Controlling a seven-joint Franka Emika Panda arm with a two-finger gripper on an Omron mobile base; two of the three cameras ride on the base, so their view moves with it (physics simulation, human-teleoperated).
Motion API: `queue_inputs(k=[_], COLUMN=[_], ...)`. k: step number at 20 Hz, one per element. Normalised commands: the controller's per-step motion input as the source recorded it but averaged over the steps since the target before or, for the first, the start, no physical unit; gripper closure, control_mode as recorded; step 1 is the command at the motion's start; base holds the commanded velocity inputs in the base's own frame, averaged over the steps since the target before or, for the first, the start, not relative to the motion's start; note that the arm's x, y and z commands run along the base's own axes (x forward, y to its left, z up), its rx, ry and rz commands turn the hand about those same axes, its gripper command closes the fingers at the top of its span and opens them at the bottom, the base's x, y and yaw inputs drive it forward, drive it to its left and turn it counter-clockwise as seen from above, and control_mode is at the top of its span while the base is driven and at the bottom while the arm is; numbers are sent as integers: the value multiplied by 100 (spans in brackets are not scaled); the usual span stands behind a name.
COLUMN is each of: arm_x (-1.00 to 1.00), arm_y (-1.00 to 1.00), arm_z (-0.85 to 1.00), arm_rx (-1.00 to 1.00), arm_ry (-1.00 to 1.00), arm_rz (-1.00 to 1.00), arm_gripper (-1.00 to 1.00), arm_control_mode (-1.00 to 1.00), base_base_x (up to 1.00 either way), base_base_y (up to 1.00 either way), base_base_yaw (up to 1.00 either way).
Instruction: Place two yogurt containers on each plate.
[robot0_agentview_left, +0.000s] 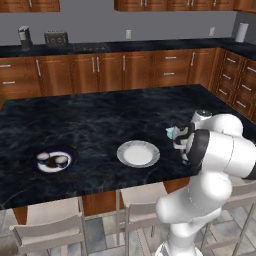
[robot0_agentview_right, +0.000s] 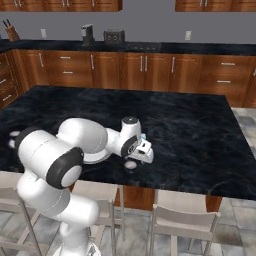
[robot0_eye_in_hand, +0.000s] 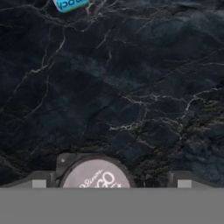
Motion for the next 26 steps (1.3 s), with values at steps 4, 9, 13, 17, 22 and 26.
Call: queue_inputs(k=[4,9,13,17,22,26], arm_x=[-1,-1,-4,-5,0,0], arm_y=[28,19,-21,-13,0,1], arm_z=[-5,-4,-10,-13,-15,-18], arm_rx=[0,0,2,1,0,0], arm_ry=[0,0,0,0,0,0], arm_rz=[0,0,0,0,0,0], arm_gripper=[-100,-100,-100,-100,-100,-100], arm_control_mode=[-100,-100,-100,-100,-100,-100], base_base_x=[0,0,0,0,0,0], base_base_y=[0,0,0,0,0,0], base_base_yaw=[0,0,0,0,0,0])
